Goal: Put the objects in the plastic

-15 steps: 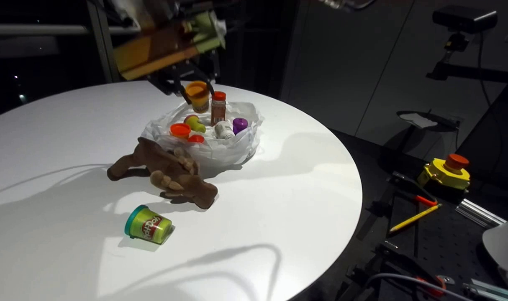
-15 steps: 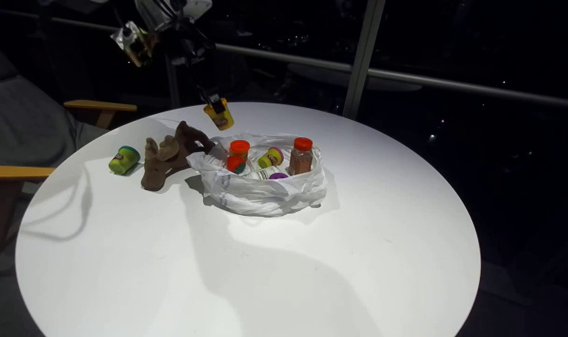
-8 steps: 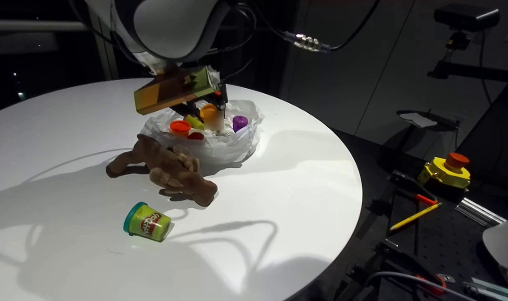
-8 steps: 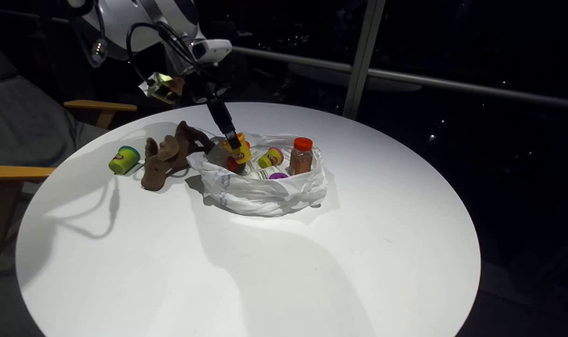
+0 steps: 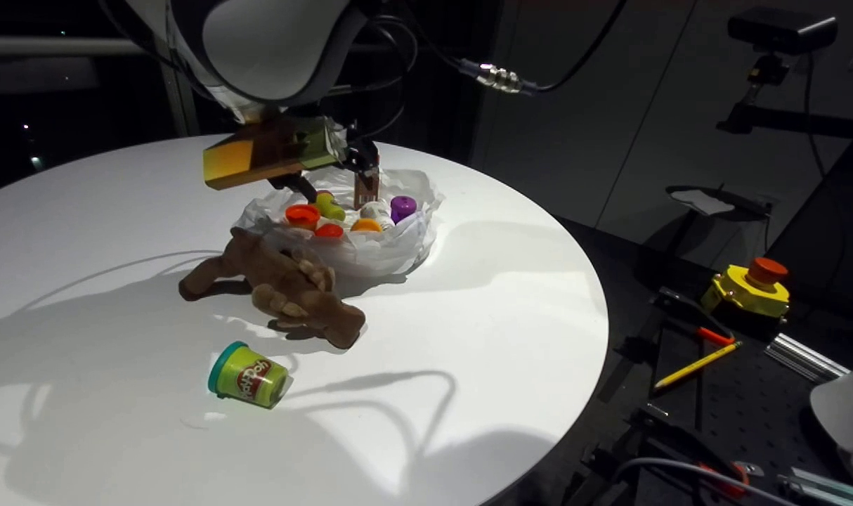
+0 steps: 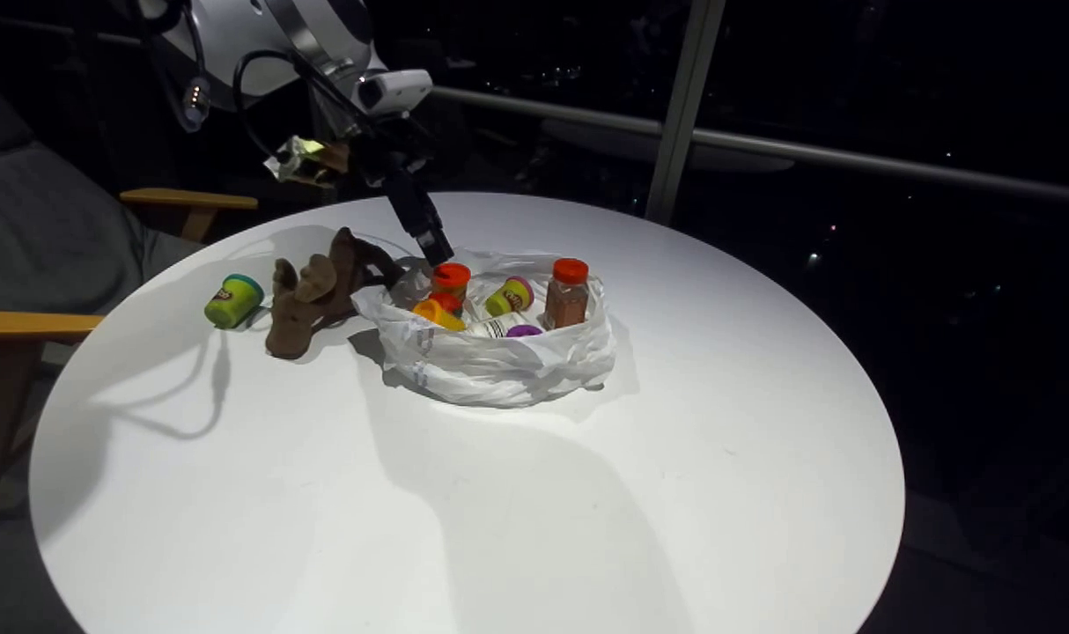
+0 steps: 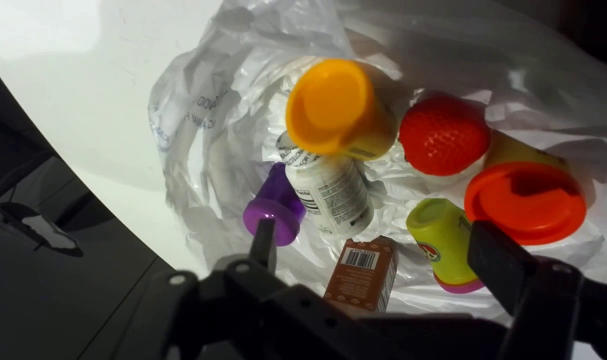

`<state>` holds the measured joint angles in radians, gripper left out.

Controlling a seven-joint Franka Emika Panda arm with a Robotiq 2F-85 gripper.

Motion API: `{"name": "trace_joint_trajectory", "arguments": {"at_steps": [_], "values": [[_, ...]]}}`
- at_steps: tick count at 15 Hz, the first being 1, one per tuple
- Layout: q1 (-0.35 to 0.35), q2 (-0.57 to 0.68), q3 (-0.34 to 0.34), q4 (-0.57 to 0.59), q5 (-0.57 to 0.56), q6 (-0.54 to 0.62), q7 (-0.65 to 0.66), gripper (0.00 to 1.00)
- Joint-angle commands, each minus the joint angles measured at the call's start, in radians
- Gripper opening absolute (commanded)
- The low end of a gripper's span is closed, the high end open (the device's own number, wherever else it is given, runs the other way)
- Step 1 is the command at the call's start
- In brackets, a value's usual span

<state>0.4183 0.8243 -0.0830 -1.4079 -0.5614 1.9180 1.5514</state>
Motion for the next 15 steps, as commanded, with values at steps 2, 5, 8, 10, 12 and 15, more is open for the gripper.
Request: {"name": "trace_joint_trajectory", "arguments": {"at_steps": [2, 5, 8, 10, 12, 15], "values": [[0.022, -0.169, 0.059, -0.11, 0.02, -0.015, -0.062, 1.0], [0.041, -0.256, 0.136, -0.141, 0.026, -0.005, -0.182, 0.99], [0.085, -0.297, 0.209, -0.124, 0.043, -0.021, -0.27, 1.0], [0.108, -0.274, 0.246, -0.105, 0.059, 0.008, -0.329, 1.0], [0.128, -0.232, 0.271, -0.102, 0.068, 0.059, -0.385, 1.0], [0.146, -0.166, 0.281, -0.111, 0.084, 0.146, -0.498, 1.0]]}}
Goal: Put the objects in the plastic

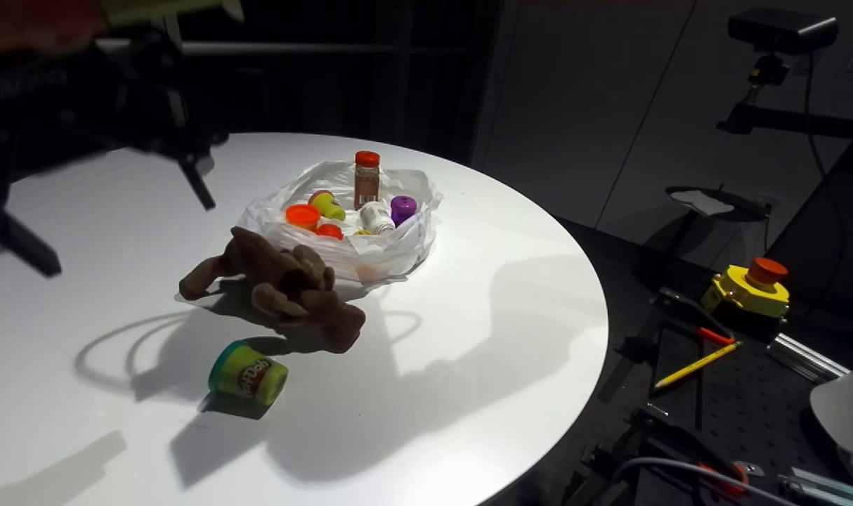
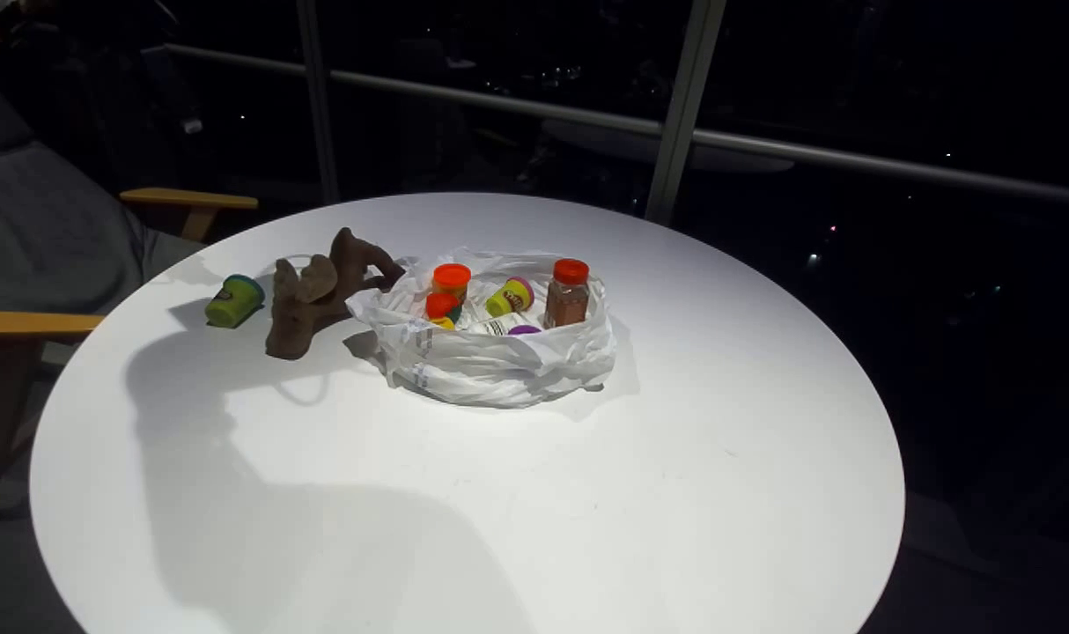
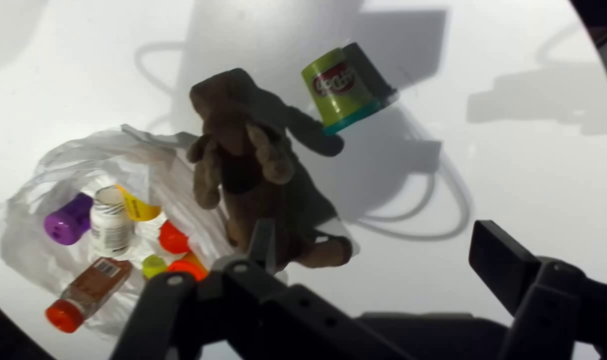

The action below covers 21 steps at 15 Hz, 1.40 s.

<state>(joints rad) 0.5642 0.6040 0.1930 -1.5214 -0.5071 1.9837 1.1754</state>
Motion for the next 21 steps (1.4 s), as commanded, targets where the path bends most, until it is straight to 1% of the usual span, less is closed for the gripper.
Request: {"name": "trace_joint_trajectory", "arguments": {"at_steps": [1, 4, 5, 7, 11, 16, 17, 18, 21], "values": [[-0.001, 0.078, 0.005, -0.002, 0.042, 0.111, -0.17, 1.0], [-0.009, 0.128, 0.006, -0.013, 0.086, 0.162, -0.337, 1.0], [-0.01, 0.147, 0.003, -0.013, 0.1, 0.158, -0.398, 1.0], [0.0, 0.165, -0.013, -0.012, 0.107, 0.133, -0.482, 1.0], [0.019, 0.184, -0.051, -0.017, 0.102, 0.107, -0.572, 1.0], [0.038, 0.2, -0.099, -0.025, 0.089, 0.094, -0.602, 1.0], [0.038, 0.206, -0.106, -0.026, 0.088, 0.096, -0.608, 0.75], [0.037, 0.211, -0.111, -0.027, 0.088, 0.103, -0.614, 0.74], [0.038, 0.212, -0.123, -0.033, 0.087, 0.119, -0.616, 0.5]]}}
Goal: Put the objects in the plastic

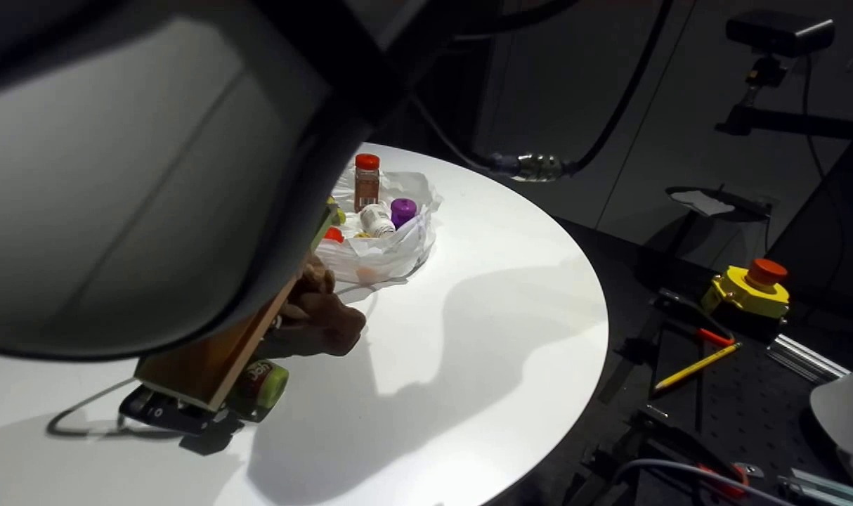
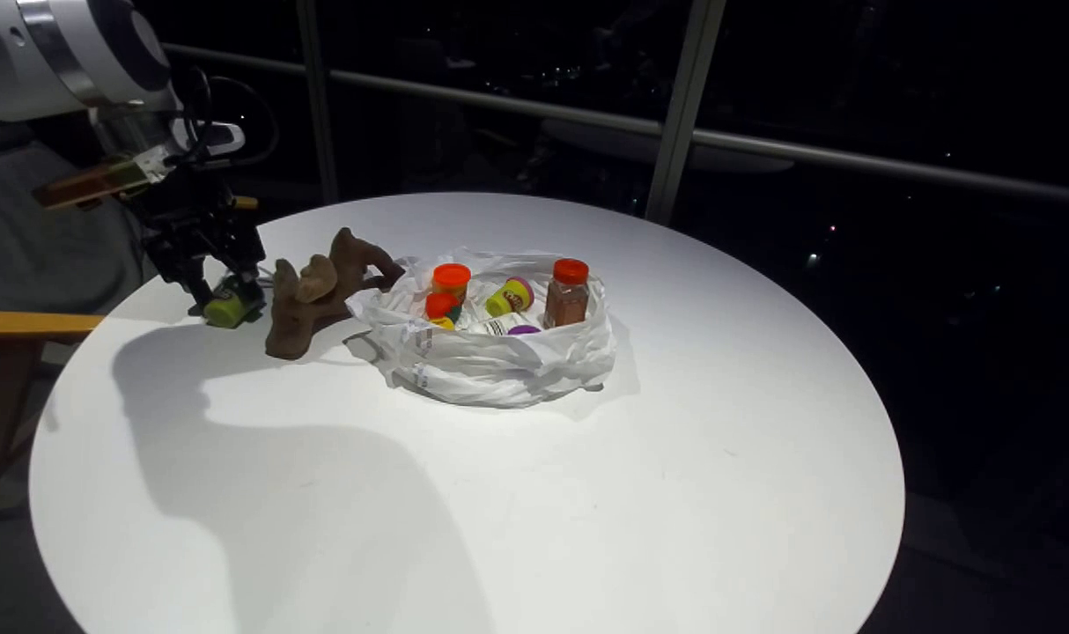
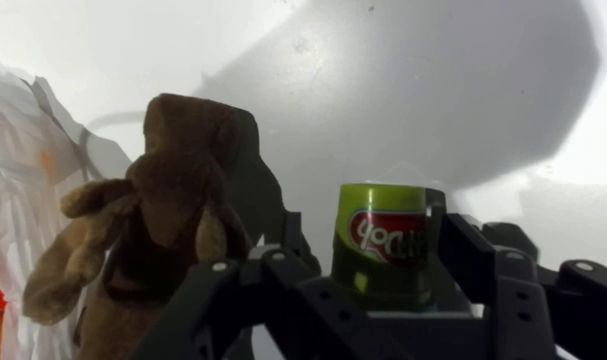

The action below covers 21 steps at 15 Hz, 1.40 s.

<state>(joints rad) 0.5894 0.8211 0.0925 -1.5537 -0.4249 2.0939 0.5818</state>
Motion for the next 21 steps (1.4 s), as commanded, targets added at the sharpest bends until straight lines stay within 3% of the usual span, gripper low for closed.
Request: {"name": "trace_joint_trajectory", "arguments": {"at_steps": [1, 4, 5, 12, 17, 21], "values": [[0.013, -0.014, -0.027, -0.007, 0.004, 0.013, -0.017, 0.42], [0.015, -0.069, -0.036, -0.031, 0.001, 0.009, -0.001, 0.2], [0.022, -0.097, -0.051, -0.039, -0.007, 0.001, 0.028, 0.18], [-0.008, -0.241, -0.157, -0.044, -0.062, -0.034, 0.257, 0.18], [-0.082, -0.175, -0.22, -0.025, -0.158, -0.021, 0.458, 0.18], [-0.134, -0.069, -0.241, 0.033, -0.158, -0.076, 0.623, 0.18]]}}
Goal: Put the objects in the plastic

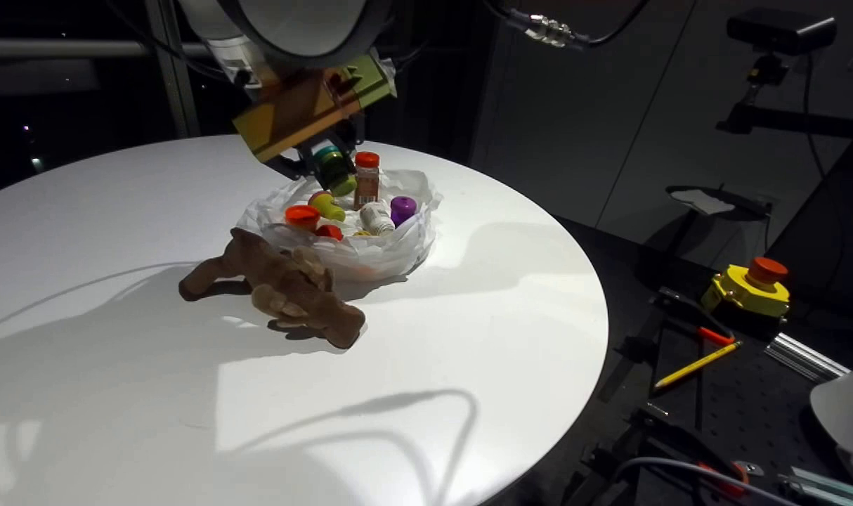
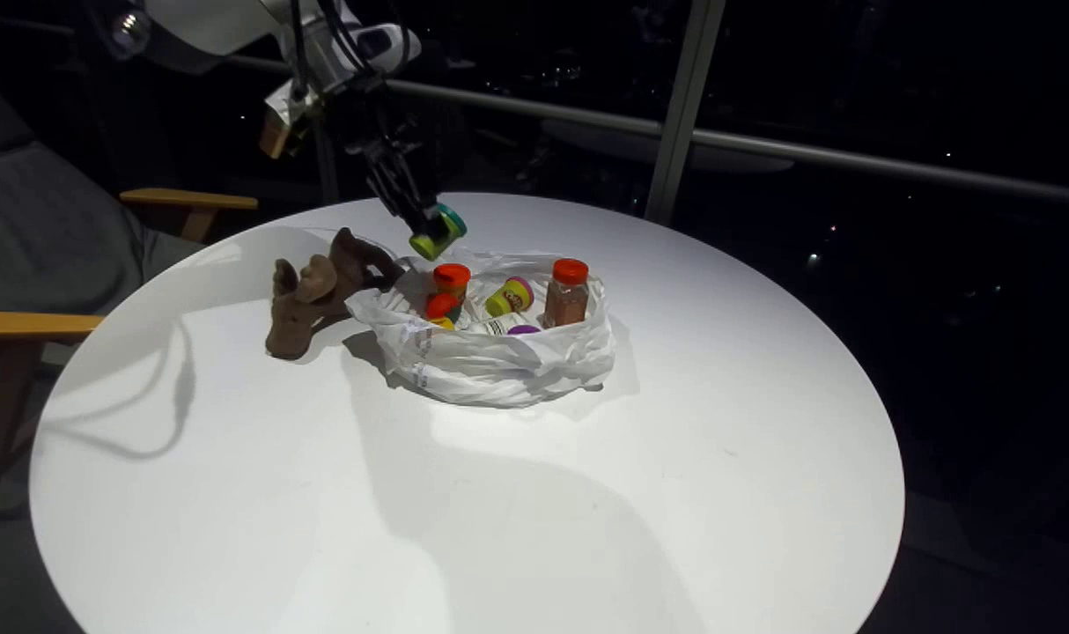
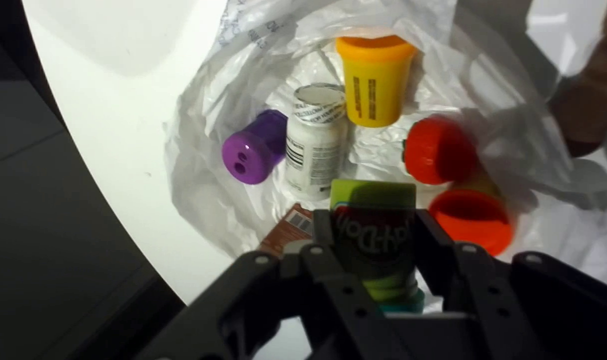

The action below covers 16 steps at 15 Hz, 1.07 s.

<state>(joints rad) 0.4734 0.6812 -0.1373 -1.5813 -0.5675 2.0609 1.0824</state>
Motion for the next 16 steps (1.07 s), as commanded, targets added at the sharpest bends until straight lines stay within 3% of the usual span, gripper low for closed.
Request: {"name": "trace_joint_trajectory", "arguments": {"at_steps": [1, 2, 3, 4, 8, 13, 16], "values": [[-0.025, 0.096, -0.015, 0.076, -0.008, -0.058, 0.162, 0.18], [-0.029, 0.116, -0.019, 0.088, -0.005, -0.076, 0.205, 0.18], [-0.038, 0.123, -0.011, 0.094, 0.008, -0.08, 0.232, 0.55], [-0.04, 0.124, -0.006, 0.09, 0.006, -0.079, 0.257, 0.69], [0.001, 0.059, -0.007, 0.016, -0.036, -0.056, 0.386, 0.99], [0.071, -0.101, 0.031, -0.126, -0.125, -0.073, 0.509, 1.0], [0.056, -0.235, 0.125, -0.212, -0.158, -0.023, 0.43, 1.0]]}}
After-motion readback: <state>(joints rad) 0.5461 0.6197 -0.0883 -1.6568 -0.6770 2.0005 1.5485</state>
